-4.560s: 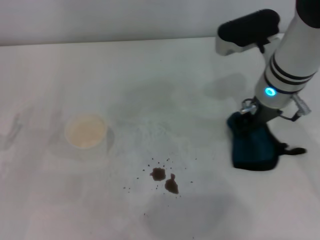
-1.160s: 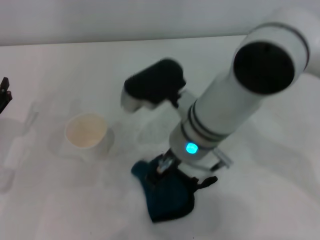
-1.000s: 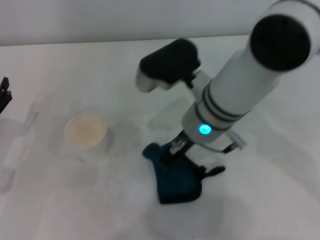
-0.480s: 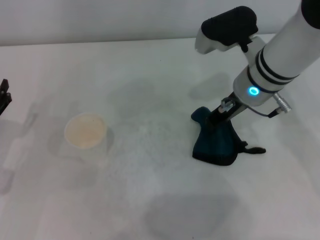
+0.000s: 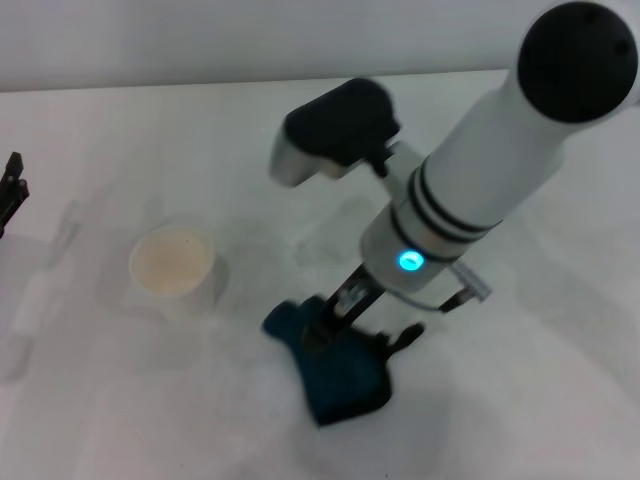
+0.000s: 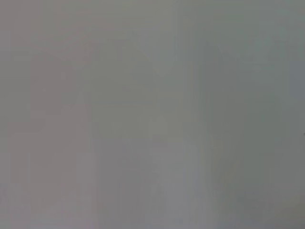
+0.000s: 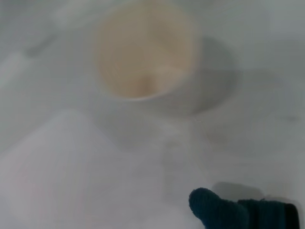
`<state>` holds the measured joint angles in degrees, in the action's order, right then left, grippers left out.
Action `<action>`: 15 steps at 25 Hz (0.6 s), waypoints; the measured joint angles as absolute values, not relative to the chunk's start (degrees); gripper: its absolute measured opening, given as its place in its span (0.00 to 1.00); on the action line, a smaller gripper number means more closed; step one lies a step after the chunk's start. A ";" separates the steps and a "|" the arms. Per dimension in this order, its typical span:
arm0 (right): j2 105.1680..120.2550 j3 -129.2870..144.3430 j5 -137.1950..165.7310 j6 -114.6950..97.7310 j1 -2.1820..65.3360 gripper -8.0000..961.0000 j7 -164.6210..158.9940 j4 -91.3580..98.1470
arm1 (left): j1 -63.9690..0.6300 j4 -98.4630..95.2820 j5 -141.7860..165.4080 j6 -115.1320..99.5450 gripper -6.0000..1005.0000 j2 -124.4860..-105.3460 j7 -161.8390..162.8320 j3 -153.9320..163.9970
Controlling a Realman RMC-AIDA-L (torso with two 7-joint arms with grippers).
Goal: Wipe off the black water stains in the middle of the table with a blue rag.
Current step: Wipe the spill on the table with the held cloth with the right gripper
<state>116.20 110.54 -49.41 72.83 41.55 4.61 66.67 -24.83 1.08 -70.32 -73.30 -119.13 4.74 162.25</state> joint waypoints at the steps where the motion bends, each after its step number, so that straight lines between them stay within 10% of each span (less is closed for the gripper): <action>1: 116.19 111.67 -50.33 72.79 41.42 0.12 4.08 67.79 | -24.83 1.06 -70.32 -73.30 0.87 -119.16 4.74 162.25; 15: 115.56 111.45 -49.91 77.03 38.05 0.12 1.28 72.23 | -24.08 1.06 -70.31 -73.10 0.87 -119.12 4.74 162.25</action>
<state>115.56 111.45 -49.91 77.03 38.05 1.28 72.23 -24.08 1.06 -70.31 -73.10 -119.12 4.74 162.25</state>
